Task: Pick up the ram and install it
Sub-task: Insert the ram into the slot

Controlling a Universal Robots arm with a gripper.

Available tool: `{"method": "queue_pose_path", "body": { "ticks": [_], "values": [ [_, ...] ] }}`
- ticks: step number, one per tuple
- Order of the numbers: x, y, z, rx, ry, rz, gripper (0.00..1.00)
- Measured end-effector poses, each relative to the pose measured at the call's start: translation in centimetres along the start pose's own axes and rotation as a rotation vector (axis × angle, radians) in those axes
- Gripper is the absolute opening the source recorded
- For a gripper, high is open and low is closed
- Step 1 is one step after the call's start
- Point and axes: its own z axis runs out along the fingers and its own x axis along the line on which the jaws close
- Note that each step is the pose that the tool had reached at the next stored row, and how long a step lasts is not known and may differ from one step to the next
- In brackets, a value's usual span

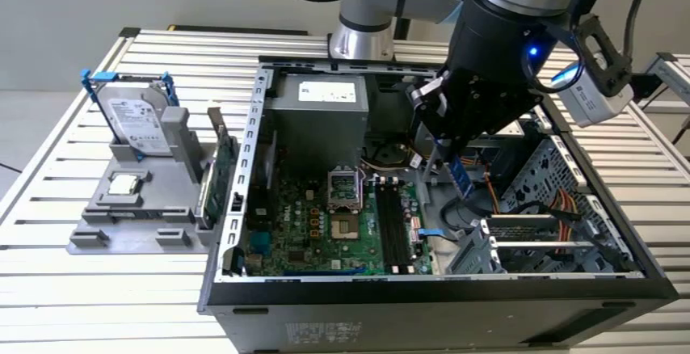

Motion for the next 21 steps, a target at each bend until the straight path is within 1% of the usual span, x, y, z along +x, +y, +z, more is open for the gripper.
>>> {"method": "queue_pose_path", "body": {
  "ticks": [2, 5, 11, 21],
  "values": [
    [0.0, 0.0, 0.0, -0.0025, 0.0002, 0.0, 0.0],
    [0.0, 0.0, 0.0, -0.0086, -0.0007, 0.001, 0.0],
    [0.0, 0.0, 0.04, -0.0087, -0.0003, 0.002, 0.0],
    [0.0, 0.02, 0.49, -0.0086, -0.0006, 0.019, 0.0]
  ]
}}
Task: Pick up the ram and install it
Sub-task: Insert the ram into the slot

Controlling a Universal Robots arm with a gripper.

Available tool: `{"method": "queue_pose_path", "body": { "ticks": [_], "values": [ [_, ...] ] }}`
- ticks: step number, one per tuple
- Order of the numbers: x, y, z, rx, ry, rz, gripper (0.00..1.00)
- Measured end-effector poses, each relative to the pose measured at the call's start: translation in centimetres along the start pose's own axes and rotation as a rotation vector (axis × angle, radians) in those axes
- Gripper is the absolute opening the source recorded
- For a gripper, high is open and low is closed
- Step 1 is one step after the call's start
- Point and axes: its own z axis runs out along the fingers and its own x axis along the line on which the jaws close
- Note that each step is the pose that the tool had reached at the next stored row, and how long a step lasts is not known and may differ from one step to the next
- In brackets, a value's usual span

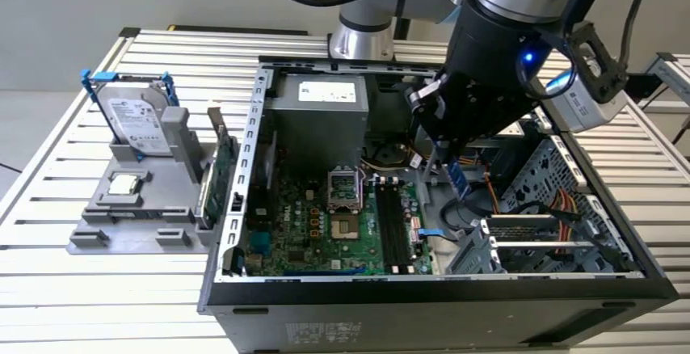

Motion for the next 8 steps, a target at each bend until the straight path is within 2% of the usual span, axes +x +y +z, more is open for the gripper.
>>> {"method": "queue_pose_path", "body": {
  "ticks": [8],
  "values": [
    [0.0, 0.0, 0.07, 0.0, -0.0001, 0.002, 0.0]
  ]
}}
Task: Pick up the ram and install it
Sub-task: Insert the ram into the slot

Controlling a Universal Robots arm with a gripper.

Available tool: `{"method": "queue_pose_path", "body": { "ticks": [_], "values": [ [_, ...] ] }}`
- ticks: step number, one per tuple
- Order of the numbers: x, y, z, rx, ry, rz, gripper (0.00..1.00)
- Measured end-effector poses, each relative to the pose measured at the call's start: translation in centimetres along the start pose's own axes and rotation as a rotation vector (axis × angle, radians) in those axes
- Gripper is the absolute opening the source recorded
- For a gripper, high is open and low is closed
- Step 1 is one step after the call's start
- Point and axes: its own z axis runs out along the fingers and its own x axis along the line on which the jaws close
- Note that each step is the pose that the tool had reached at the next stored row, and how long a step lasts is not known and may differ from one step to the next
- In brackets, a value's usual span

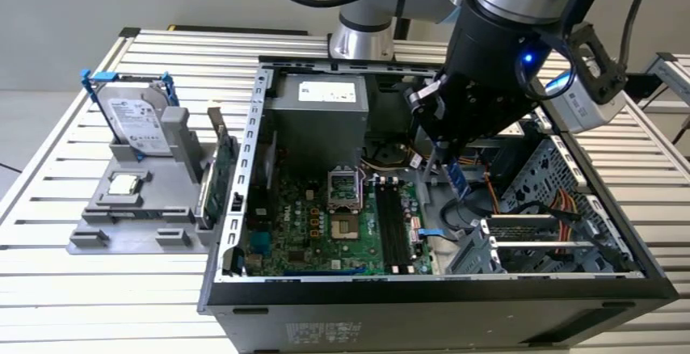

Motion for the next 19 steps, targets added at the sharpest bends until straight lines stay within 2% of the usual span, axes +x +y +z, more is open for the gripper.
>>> {"method": "queue_pose_path", "body": {
  "ticks": [19],
  "values": [
    [0.01, -0.01, 0.47, 0.0, 0.0, 0.0, 0.0]
  ]
}}
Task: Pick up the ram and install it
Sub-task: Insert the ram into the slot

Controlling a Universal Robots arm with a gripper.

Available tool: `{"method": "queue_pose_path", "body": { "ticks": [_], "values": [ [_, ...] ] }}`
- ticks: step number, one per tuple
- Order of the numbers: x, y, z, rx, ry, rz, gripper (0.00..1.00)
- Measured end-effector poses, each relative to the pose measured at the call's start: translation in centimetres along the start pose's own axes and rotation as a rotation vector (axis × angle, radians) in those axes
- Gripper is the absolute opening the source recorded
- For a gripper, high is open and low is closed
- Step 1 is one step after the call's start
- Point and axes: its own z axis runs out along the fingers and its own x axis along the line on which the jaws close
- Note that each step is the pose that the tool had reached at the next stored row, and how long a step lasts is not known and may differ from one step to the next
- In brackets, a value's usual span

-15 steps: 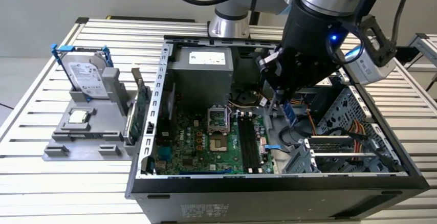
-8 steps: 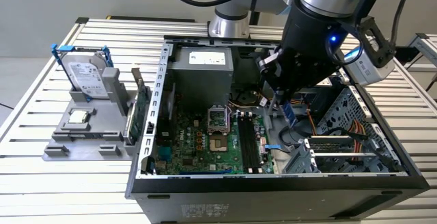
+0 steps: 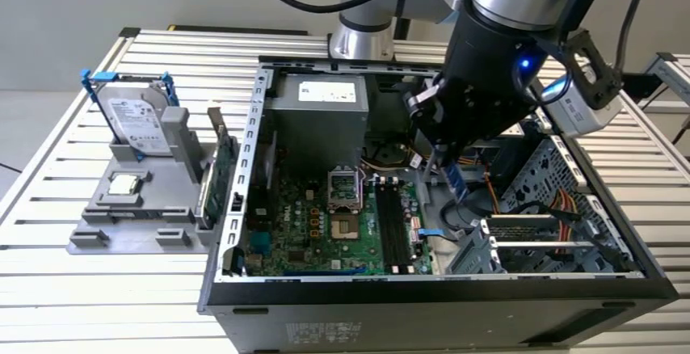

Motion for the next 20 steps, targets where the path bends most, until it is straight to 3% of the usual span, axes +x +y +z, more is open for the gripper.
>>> {"method": "queue_pose_path", "body": {
  "ticks": [20],
  "values": [
    [-0.01, 0.24, 0.38, 0.0, 0.0, 0.0, 0.0]
  ]
}}
